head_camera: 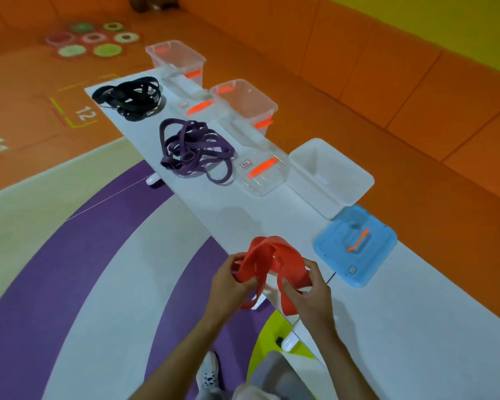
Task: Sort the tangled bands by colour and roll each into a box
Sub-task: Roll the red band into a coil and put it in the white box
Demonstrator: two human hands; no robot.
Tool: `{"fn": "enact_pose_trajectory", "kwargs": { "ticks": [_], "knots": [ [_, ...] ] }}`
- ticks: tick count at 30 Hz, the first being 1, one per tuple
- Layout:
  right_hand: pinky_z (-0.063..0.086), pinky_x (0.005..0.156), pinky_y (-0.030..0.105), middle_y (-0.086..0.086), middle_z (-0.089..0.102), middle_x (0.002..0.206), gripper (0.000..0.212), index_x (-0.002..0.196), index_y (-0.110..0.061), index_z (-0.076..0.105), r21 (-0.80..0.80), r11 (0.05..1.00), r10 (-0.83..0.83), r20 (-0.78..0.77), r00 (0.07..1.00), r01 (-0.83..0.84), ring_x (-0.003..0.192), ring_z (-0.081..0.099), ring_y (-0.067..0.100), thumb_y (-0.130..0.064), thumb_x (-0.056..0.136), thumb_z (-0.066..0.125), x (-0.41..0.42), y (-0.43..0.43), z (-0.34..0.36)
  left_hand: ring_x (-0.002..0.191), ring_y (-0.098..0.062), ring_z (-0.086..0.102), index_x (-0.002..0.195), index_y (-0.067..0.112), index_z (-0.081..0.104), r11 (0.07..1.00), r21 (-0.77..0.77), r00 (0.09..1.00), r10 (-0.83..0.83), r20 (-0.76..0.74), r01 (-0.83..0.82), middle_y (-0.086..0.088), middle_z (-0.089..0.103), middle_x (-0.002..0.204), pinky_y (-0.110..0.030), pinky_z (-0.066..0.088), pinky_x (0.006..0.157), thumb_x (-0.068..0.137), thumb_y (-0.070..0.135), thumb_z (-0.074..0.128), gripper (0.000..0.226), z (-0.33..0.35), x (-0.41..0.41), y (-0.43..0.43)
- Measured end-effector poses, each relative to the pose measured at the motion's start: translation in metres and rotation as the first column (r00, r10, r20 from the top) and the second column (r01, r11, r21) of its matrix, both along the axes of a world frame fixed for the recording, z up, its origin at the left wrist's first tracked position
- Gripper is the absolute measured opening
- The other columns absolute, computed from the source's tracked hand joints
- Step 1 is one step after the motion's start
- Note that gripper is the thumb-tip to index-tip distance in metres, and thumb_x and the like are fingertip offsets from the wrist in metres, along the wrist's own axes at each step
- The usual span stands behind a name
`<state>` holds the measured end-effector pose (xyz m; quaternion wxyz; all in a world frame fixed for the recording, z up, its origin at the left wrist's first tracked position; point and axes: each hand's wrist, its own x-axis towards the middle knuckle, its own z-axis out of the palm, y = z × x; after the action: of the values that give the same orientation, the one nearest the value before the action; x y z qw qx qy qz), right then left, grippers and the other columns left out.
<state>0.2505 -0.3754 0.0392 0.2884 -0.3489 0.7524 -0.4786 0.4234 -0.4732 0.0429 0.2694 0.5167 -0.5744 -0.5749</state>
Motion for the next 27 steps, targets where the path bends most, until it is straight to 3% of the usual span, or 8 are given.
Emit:
{"fn": "enact_pose_trajectory", "kwargs": {
  "ticks": [5, 9, 12, 15, 18, 22, 25, 27],
  "knots": [
    [0.050, 0.068, 0.006, -0.025, 0.075, 0.091, 0.056, 0.110, -0.057, 0.058, 0.015, 0.999, -0.035, -0.060, 0.998, 0.036, 0.083, 0.071, -0.003, -0.014, 0.085, 0.085, -0.010, -0.038, -0.006, 0.085, 0.002, 0.068, 0.115, 0.034, 0.064, 0.994, -0.055, 0.995, -0.090, 0.053, 0.093, 0.011, 0.073, 0.100, -0.011, 0.050, 0.072, 0.074, 0.016, 0.086, 0.050, -0.005, -0.008, -0.055],
    [0.059, 0.075, 0.018, -0.022, 0.074, 0.098, 0.051, 0.123, -0.043, 0.059, 0.022, 0.996, -0.085, -0.036, 0.996, 0.086, 0.089, 0.071, 0.001, -0.016, 0.087, 0.084, -0.036, -0.073, -0.024, 0.089, -0.017, 0.071, 0.119, 0.026, 0.067, 0.979, -0.093, 0.978, -0.172, 0.121, 0.183, 0.006, 0.075, 0.100, -0.028, 0.057, 0.079, 0.073, 0.021, 0.084, 0.049, -0.005, -0.035, -0.105],
    [0.060, 0.084, 0.026, -0.017, 0.074, 0.104, 0.060, 0.137, -0.033, 0.055, 0.039, 0.991, -0.127, -0.023, 0.992, 0.127, 0.095, 0.071, 0.003, -0.017, 0.087, 0.084, -0.054, -0.099, -0.039, 0.089, -0.016, 0.070, 0.123, 0.028, 0.065, 0.951, -0.125, 0.945, -0.254, 0.207, 0.283, 0.009, 0.073, 0.099, -0.034, 0.059, 0.081, 0.076, 0.019, 0.086, 0.051, -0.007, -0.054, -0.140],
    [0.052, 0.085, 0.014, -0.005, 0.069, 0.115, 0.069, 0.141, -0.044, 0.047, 0.079, 0.989, -0.121, -0.066, 0.991, 0.126, 0.101, 0.067, 0.000, -0.016, 0.087, 0.081, -0.066, -0.114, -0.052, 0.093, -0.013, 0.069, 0.130, 0.024, 0.064, 0.900, -0.165, 0.882, -0.335, 0.330, 0.404, 0.008, 0.073, 0.107, -0.038, 0.060, 0.085, 0.081, 0.011, 0.086, 0.055, -0.015, -0.065, -0.174],
    [0.044, 0.089, 0.002, 0.000, 0.063, 0.126, 0.062, 0.141, -0.033, 0.052, 0.093, 0.992, -0.075, -0.154, 0.985, 0.090, 0.107, 0.059, -0.011, -0.016, 0.089, 0.080, -0.074, -0.120, -0.066, 0.091, -0.018, 0.070, 0.129, 0.024, 0.067, 0.807, -0.315, 0.812, -0.310, 0.495, 0.500, 0.005, 0.073, 0.107, -0.042, 0.060, 0.083, 0.080, 0.007, 0.084, 0.055, -0.026, -0.071, -0.205],
    [0.051, 0.103, 0.036, 0.000, 0.061, 0.134, 0.062, 0.146, -0.022, 0.054, 0.322, 0.946, 0.102, -0.208, 0.973, -0.030, 0.127, 0.056, 0.018, -0.027, 0.091, 0.080, -0.074, -0.119, -0.086, 0.090, -0.027, 0.069, 0.123, 0.024, 0.073, 0.595, -0.412, 0.644, -0.247, 0.724, 0.691, 0.002, 0.073, 0.100, -0.047, 0.053, 0.090, 0.078, 0.001, 0.082, 0.052, -0.053, -0.065, -0.235],
    [0.048, 0.107, 0.039, -0.001, 0.054, 0.144, 0.071, 0.153, -0.024, 0.046, 0.496, 0.861, 0.244, -0.215, 0.946, -0.109, 0.141, 0.047, 0.023, -0.035, 0.090, 0.078, -0.067, -0.120, -0.096, 0.102, -0.025, 0.070, 0.125, 0.027, 0.074, 0.501, -0.335, 0.527, -0.309, 0.792, 0.798, 0.002, 0.076, 0.110, -0.047, 0.048, 0.100, 0.089, 0.012, 0.081, 0.040, -0.075, -0.057, -0.249],
    [0.041, 0.115, 0.045, -0.008, 0.051, 0.148, 0.076, 0.154, -0.032, 0.044, 0.541, 0.837, 0.244, -0.236, 0.941, -0.081, 0.144, 0.043, 0.019, -0.053, 0.088, 0.075, -0.061, -0.125, -0.099, 0.103, -0.026, 0.072, 0.127, 0.028, 0.072, 0.484, -0.298, 0.495, -0.353, 0.794, 0.823, 0.002, 0.077, 0.110, -0.047, 0.052, 0.098, 0.093, 0.018, 0.077, 0.036, -0.087, -0.055, -0.258]
  ]
}}
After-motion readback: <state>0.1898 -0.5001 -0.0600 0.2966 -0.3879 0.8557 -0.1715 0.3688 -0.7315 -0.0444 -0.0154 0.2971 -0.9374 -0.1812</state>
